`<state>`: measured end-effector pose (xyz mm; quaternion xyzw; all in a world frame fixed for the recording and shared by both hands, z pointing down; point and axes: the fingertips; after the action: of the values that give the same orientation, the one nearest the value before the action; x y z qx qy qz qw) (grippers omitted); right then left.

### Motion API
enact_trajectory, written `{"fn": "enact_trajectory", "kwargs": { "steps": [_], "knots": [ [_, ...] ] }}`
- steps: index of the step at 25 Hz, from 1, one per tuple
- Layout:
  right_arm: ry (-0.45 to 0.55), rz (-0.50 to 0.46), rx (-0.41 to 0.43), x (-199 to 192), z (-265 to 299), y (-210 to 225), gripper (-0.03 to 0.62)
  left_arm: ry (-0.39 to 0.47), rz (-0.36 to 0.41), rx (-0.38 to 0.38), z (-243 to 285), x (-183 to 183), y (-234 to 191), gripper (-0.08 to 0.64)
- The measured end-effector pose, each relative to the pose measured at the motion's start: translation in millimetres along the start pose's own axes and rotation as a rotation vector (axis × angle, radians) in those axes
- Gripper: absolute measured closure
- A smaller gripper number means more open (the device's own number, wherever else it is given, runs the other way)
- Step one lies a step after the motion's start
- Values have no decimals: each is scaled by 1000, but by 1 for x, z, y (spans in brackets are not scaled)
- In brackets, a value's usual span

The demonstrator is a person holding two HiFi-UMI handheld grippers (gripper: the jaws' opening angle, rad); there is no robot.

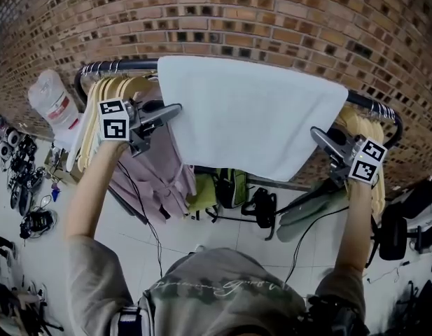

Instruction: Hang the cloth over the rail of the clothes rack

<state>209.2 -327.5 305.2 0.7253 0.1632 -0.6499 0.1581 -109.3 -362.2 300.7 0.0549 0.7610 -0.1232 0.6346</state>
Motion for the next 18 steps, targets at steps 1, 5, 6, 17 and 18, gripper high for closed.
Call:
{"fn": "enact_trajectory", "kwargs": {
  "steps": [1,5,6,17,18],
  "knots": [
    [2,4,-1,1,-1,0,563,6,-2,-2,0,2,1,537],
    [33,7,-14,16,-6,1,563,46,11,-9,-3,23,7,537],
    [51,7,-19,23,-7,2,563,62,15,-12,-3,30,8,537],
    [89,57,-46,32,-15,6,563,76,-12,36,-8,19,5,537],
    [83,58,-48,31,-14,7,563,63,0,63,-7,17,1,537]
  ]
}}
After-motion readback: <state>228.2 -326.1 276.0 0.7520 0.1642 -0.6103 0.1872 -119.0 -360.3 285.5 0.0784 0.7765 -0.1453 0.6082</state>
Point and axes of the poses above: the fingertips, and each gripper's own axes: z forward along the fingers, y to its right, x out of its top, and after that the axes turned 11 degrees about y, right-handed
